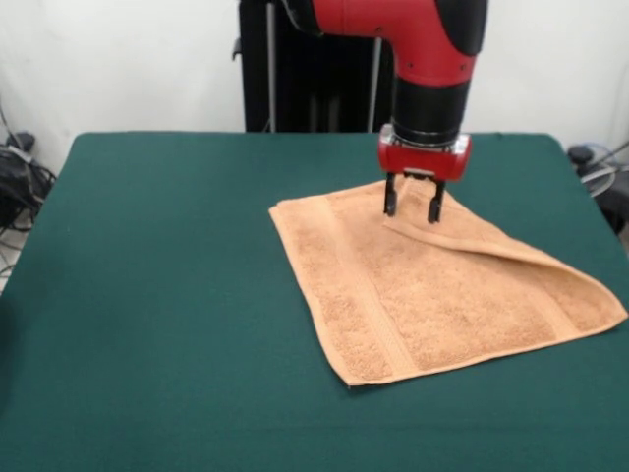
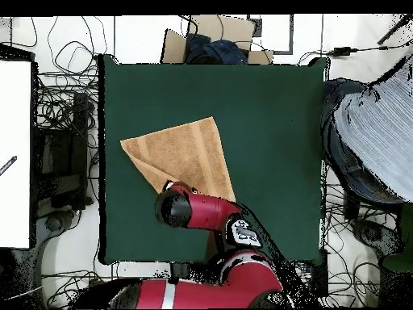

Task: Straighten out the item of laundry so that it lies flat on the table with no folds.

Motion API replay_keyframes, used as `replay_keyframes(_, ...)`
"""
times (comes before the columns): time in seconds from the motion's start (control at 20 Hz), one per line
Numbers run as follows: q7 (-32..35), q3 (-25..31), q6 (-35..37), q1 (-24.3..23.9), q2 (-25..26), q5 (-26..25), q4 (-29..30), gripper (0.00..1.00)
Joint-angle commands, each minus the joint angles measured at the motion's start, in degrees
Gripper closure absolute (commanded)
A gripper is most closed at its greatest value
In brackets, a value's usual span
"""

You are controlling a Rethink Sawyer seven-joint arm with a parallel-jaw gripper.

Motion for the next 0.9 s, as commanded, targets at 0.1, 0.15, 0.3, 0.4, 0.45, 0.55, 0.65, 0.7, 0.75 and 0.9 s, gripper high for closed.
replay_keyframes(0.1, 11.9, 1.4, -5.7, -2.1, 5.2, 1.9, -0.9, 0.00)
replay_keyframes(0.15, 11.9, 1.5, -6.0, -2.2, 5.5, 1.9, -1.0, 0.00)
replay_keyframes(0.3, 11.6, 2.3, -6.4, -2.9, 6.2, 1.6, -1.3, 0.00)
replay_keyframes(0.4, 11.4, 2.5, -6.5, -3.1, 6.3, 1.6, -1.3, 0.00)
replay_keyframes(0.45, 11.3, 2.6, -6.7, -3.2, 6.5, 1.6, -1.4, 0.00)
replay_keyframes(0.55, 11.5, 2.5, -7.1, -2.9, 6.7, 1.8, -1.4, 0.00)
replay_keyframes(0.65, 11.4, 2.5, -7.1, -2.8, 6.7, 1.9, -1.4, 0.00)
replay_keyframes(0.7, 11.2, 2.5, -7.0, -2.8, 6.7, 1.9, -1.5, 0.00)
replay_keyframes(0.75, 11.2, 2.3, -6.9, -2.7, 6.6, 2.0, -1.5, 0.00)
replay_keyframes(0.9, 11.5, 1.5, -7.0, -1.7, 6.2, 2.3, -1.4, 0.00)
